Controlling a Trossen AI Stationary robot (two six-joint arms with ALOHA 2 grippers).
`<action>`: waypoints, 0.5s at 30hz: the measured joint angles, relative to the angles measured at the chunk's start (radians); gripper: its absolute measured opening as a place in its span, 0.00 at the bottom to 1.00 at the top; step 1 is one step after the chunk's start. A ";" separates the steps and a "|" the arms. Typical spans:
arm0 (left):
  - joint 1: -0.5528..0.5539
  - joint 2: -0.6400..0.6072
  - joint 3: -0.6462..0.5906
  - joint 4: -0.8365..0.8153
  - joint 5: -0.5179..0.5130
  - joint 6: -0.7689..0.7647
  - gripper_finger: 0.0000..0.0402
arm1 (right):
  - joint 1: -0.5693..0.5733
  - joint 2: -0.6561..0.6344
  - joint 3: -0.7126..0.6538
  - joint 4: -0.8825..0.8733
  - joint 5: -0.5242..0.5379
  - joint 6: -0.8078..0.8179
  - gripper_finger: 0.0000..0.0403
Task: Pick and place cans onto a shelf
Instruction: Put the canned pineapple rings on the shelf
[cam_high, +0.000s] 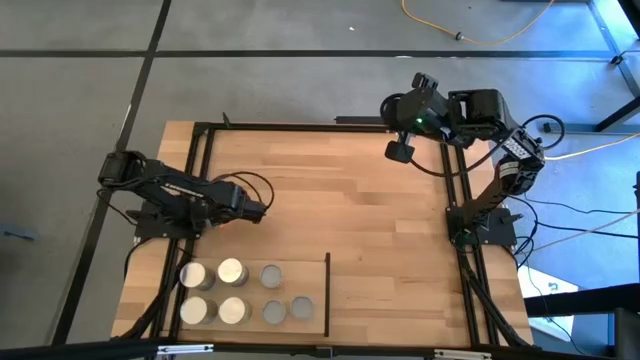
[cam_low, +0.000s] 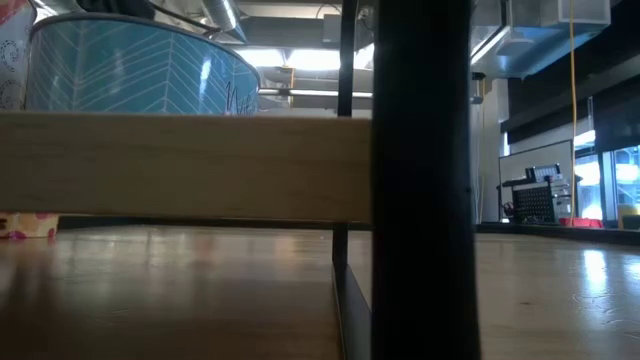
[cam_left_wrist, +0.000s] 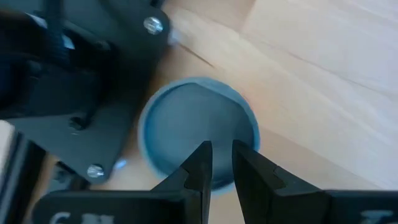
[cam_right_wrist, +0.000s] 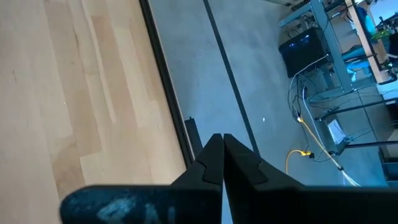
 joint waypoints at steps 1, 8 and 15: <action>0.000 0.004 0.000 0.013 0.000 0.001 0.14 | -0.002 0.000 0.000 0.000 -0.001 -0.009 0.01; 0.000 -0.022 0.000 0.005 0.013 0.034 0.14 | -0.003 0.000 0.000 0.000 -0.001 -0.016 0.01; 0.000 -0.085 0.016 0.006 0.008 0.064 0.14 | -0.003 0.000 0.000 0.000 -0.001 -0.016 0.01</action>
